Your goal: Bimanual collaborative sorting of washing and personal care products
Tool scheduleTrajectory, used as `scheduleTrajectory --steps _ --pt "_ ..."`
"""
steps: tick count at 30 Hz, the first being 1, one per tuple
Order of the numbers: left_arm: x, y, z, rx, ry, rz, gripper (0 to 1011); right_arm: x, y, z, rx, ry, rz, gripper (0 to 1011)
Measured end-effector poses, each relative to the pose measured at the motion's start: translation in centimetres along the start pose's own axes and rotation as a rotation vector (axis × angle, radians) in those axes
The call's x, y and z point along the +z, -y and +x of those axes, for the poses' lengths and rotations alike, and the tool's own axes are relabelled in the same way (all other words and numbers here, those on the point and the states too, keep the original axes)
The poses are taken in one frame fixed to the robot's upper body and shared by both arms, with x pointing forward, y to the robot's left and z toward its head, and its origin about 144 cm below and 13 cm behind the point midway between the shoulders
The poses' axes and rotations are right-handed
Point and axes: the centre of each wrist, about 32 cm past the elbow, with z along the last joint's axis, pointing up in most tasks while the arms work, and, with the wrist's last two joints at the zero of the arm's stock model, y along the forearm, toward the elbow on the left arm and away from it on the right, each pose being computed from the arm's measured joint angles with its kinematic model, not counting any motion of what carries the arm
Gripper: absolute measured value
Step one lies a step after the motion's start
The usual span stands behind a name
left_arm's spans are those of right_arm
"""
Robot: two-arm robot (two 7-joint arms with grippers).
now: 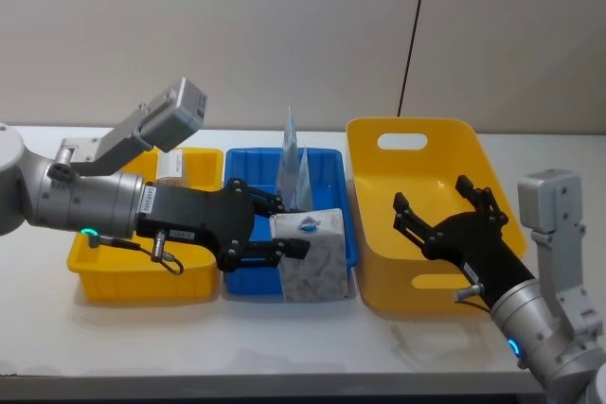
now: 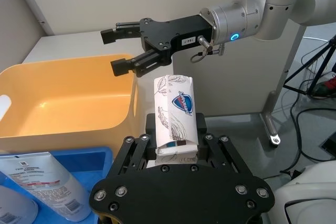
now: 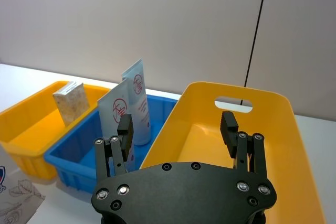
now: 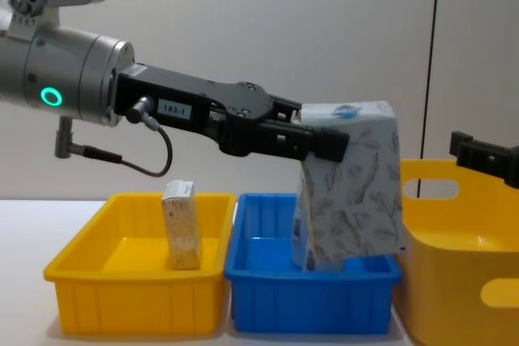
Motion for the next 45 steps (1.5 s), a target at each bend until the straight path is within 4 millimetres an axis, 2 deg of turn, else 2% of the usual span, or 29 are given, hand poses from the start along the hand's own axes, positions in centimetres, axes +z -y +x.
scheduleTrajectory --steps 11,24,45 --pt "0.0 0.0 0.0 -0.003 0.000 0.000 358 0.1 0.5 1.1 0.086 0.022 -0.016 1000" --pt "0.0 0.0 0.0 -0.005 -0.001 0.001 358 0.8 1.5 3.2 0.266 0.045 -0.048 1000" --pt "0.0 0.0 0.0 -0.005 -0.001 0.001 358 3.6 2.2 7.4 0.609 0.101 -0.112 1000"
